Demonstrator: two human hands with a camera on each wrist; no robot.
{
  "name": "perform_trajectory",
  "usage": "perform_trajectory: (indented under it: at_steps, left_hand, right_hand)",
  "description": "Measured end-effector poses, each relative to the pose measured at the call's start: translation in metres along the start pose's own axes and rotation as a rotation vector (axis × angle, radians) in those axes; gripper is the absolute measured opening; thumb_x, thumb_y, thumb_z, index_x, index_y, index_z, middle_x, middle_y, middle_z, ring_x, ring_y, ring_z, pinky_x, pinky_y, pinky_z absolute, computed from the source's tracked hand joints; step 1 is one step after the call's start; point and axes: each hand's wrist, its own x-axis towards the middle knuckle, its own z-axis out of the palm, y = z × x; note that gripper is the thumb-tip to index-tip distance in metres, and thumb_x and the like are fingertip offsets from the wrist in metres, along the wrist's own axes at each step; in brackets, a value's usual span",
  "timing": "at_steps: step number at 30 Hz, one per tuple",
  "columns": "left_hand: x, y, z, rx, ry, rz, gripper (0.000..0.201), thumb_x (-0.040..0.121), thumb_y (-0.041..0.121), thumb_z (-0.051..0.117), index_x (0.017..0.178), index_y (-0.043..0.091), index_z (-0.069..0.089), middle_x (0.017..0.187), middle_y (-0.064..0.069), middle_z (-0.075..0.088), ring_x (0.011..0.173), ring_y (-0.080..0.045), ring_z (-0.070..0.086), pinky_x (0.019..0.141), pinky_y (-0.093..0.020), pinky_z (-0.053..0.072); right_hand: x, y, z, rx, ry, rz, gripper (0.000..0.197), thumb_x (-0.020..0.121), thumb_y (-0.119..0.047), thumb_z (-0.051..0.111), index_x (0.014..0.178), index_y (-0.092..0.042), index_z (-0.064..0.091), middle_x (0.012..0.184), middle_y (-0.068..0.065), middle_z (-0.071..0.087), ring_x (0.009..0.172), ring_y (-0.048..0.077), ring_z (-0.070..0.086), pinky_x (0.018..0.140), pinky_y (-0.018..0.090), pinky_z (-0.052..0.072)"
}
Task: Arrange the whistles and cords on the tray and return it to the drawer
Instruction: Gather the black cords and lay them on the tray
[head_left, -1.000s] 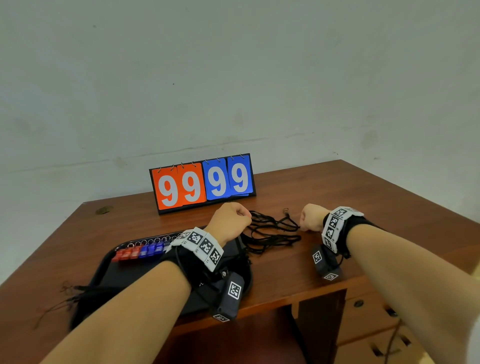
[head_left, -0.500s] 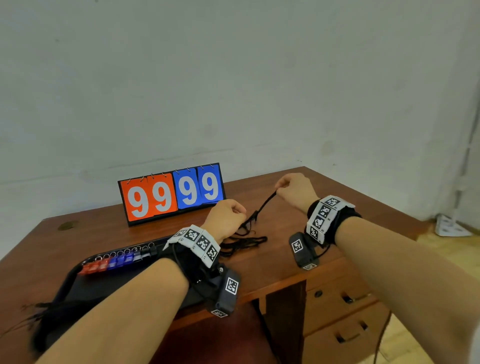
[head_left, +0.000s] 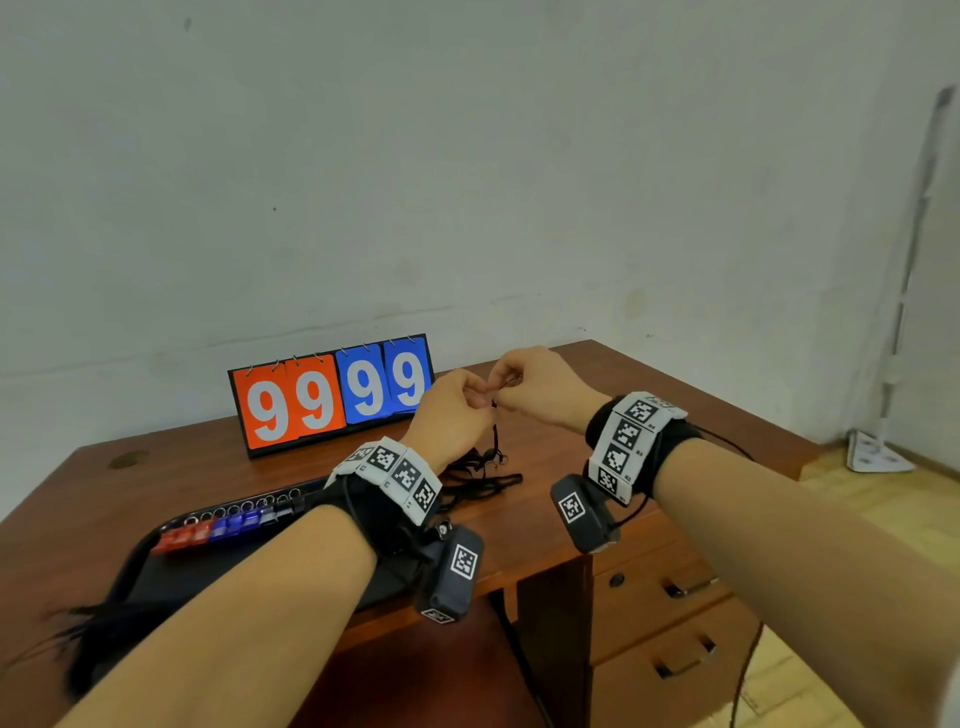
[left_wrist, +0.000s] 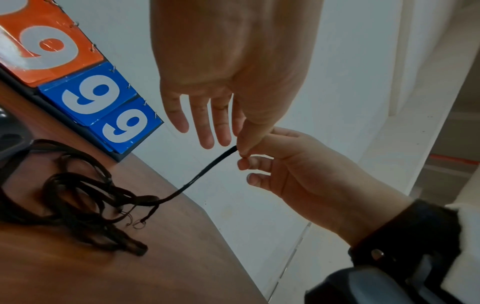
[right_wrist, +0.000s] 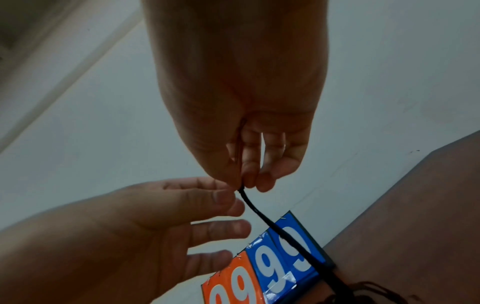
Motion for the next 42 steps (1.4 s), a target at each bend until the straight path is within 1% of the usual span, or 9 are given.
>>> perform_trajectory:
  at_steps: [6, 9, 12, 17, 20, 24, 29, 35, 42]
  left_hand:
    - [-0.017, -0.007, -0.019, 0.019, 0.015, 0.016, 0.032, 0.081, 0.024, 0.078, 0.107, 0.019, 0.060, 0.088, 0.000, 0.069, 0.078, -0.014, 0.068, 0.070, -0.031, 0.057]
    - [-0.026, -0.007, -0.026, 0.035, -0.037, 0.003, 0.027, 0.080, 0.020, 0.078, 0.102, 0.016, 0.063, 0.083, -0.001, 0.071, 0.074, -0.014, 0.069, 0.072, -0.031, 0.059]
    - [-0.037, -0.007, -0.035, 0.052, -0.041, 0.008, 0.017, 0.082, 0.016, 0.074, 0.096, 0.015, 0.063, 0.079, -0.001, 0.069, 0.068, -0.013, 0.065, 0.066, -0.026, 0.055]
    - [-0.047, -0.014, -0.056, 0.107, 0.009, 0.014, 0.012, 0.087, 0.011, 0.065, 0.080, 0.018, 0.059, 0.069, 0.001, 0.062, 0.057, -0.008, 0.057, 0.052, -0.017, 0.043]
    - [-0.052, -0.020, -0.071, 0.052, 0.035, -0.006, 0.018, 0.086, 0.012, 0.067, 0.071, 0.017, 0.057, 0.063, 0.001, 0.059, 0.054, -0.010, 0.053, 0.053, -0.021, 0.042]
    - [-0.058, -0.026, -0.093, -0.006, 0.073, -0.005, 0.006, 0.084, 0.006, 0.066, 0.086, 0.011, 0.067, 0.075, -0.004, 0.067, 0.068, -0.017, 0.063, 0.067, -0.029, 0.055]
    - [-0.073, -0.047, -0.120, -0.140, 0.125, -0.069, 0.012, 0.084, -0.001, 0.066, 0.094, 0.005, 0.068, 0.080, -0.012, 0.074, 0.076, -0.022, 0.073, 0.072, -0.029, 0.061]
    - [-0.089, -0.090, -0.160, -0.101, 0.291, -0.130, 0.005, 0.085, 0.005, 0.070, 0.088, 0.009, 0.069, 0.083, -0.008, 0.071, 0.065, -0.016, 0.069, 0.072, -0.029, 0.059]
    - [-0.107, -0.134, -0.207, -0.147, 0.444, -0.245, 0.008, 0.090, 0.006, 0.065, 0.096, 0.011, 0.067, 0.097, -0.005, 0.069, 0.070, -0.017, 0.069, 0.076, -0.034, 0.061]
  right_hand:
    - [-0.006, -0.017, 0.019, 0.043, -0.004, 0.023, 0.013, 0.078, -0.009, 0.067, 0.089, -0.015, 0.068, 0.082, 0.004, 0.072, 0.068, 0.010, 0.066, 0.068, 0.027, 0.056]
    - [-0.009, -0.022, 0.029, 0.060, -0.007, -0.003, 0.014, 0.080, -0.024, 0.074, 0.091, -0.019, 0.066, 0.085, -0.001, 0.070, 0.073, 0.010, 0.068, 0.067, 0.027, 0.056]
    - [-0.012, -0.033, 0.035, 0.054, -0.024, -0.024, 0.032, 0.080, -0.041, 0.076, 0.099, -0.018, 0.067, 0.085, -0.002, 0.070, 0.077, 0.013, 0.069, 0.072, 0.027, 0.057]
    - [-0.013, -0.050, 0.044, 0.060, -0.071, -0.016, 0.028, 0.083, -0.038, 0.072, 0.102, -0.018, 0.070, 0.088, 0.002, 0.072, 0.082, 0.016, 0.068, 0.079, 0.034, 0.055]
    - [-0.013, -0.062, 0.054, 0.080, -0.077, 0.008, 0.034, 0.086, -0.052, 0.064, 0.104, -0.022, 0.069, 0.097, -0.005, 0.071, 0.092, 0.010, 0.065, 0.085, 0.029, 0.052]
    - [-0.013, -0.080, 0.074, 0.214, -0.263, -0.022, 0.039, 0.096, -0.053, 0.049, 0.117, -0.025, 0.066, 0.112, -0.007, 0.068, 0.105, 0.009, 0.063, 0.099, 0.033, 0.048]
    - [-0.016, -0.100, 0.101, 0.329, -0.367, -0.020, 0.033, 0.102, -0.040, 0.044, 0.107, -0.016, 0.066, 0.091, 0.001, 0.071, 0.087, 0.015, 0.069, 0.084, 0.029, 0.053]
    - [-0.015, -0.105, 0.125, 0.202, -0.365, -0.024, 0.019, 0.101, -0.023, 0.050, 0.107, -0.013, 0.065, 0.072, -0.001, 0.061, 0.058, 0.004, 0.058, 0.059, 0.011, 0.047]
    - [-0.007, -0.088, 0.129, 0.122, -0.307, 0.008, 0.014, 0.098, -0.020, 0.057, 0.105, -0.019, 0.069, 0.074, -0.001, 0.064, 0.062, 0.008, 0.055, 0.064, 0.019, 0.050]
